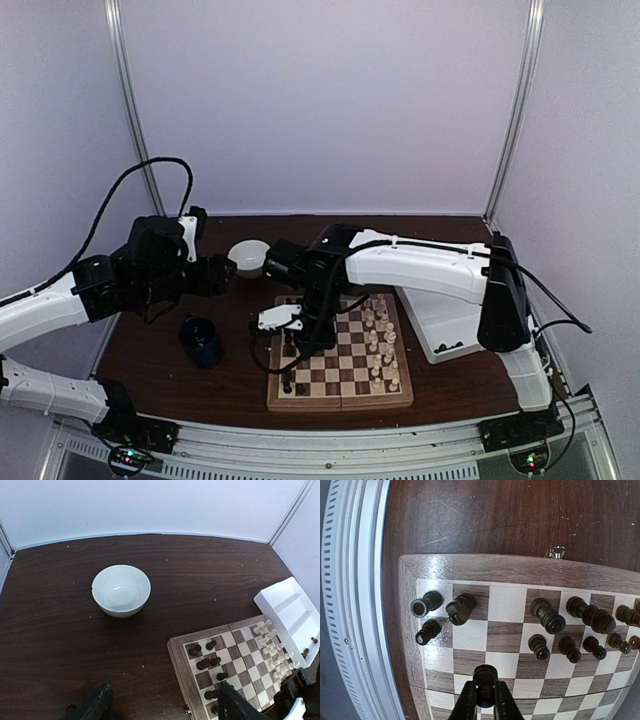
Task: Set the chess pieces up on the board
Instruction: Place the pawn at c7.
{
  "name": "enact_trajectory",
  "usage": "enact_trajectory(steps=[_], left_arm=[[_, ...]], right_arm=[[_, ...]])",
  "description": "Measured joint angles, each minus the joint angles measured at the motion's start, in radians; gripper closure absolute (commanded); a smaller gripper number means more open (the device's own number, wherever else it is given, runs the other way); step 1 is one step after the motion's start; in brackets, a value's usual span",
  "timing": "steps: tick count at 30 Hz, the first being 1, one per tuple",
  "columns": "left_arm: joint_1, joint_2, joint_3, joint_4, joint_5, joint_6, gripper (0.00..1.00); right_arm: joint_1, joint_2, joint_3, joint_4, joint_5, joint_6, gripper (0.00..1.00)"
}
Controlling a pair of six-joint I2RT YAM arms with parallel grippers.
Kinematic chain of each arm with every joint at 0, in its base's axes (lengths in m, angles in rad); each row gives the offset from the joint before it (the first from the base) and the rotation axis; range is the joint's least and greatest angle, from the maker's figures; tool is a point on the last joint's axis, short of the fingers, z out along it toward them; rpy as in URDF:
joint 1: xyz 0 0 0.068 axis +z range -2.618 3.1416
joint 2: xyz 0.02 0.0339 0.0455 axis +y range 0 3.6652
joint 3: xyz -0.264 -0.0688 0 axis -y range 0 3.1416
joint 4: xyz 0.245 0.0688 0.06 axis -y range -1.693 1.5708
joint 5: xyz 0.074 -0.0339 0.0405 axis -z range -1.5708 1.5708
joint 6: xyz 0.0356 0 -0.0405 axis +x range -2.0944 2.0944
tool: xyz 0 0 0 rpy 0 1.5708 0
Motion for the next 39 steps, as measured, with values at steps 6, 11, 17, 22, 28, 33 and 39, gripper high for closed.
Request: enact_trajectory(steps=[6,11,17,22,28,33,39], left_arm=[[0.0,0.0,-0.003,-0.012,-0.003,-0.002,0.28],[0.0,0.0,-0.004,-0.021,-0.004,-0.002,0.28],[0.0,0.0,-0.006,-0.024,-0.004,-0.002,0.28],[0.0,0.0,-0.006,-0.024,-0.004,-0.002,0.28],[0.006,0.0,-0.006,-0.024,-0.004,-0.002,0.28],[0.008,0.004,-0.012,-0.024,-0.003,-0.002,0.28],[0.011,0.009,-0.017,-0.024,-0.003,-0.003,0.28]], right_arm=[[0.001,0.051,0.041,-0.008,0.023,0.006,0.89],[0.001,0.079,0.063,-0.016,0.033,0.007,0.89],[0.001,0.088,0.074,-0.018,0.037,0.007,0.88],[0.001,0.105,0.074,-0.018,0.04,0.007,0.88],[0.001,0.122,0.074,-0.016,0.043,0.014,0.86],[0.001,0.124,0.074,-0.011,0.046,0.017,0.85],[0.001,0.124,0.074,-0.004,0.05,0.02,0.82]])
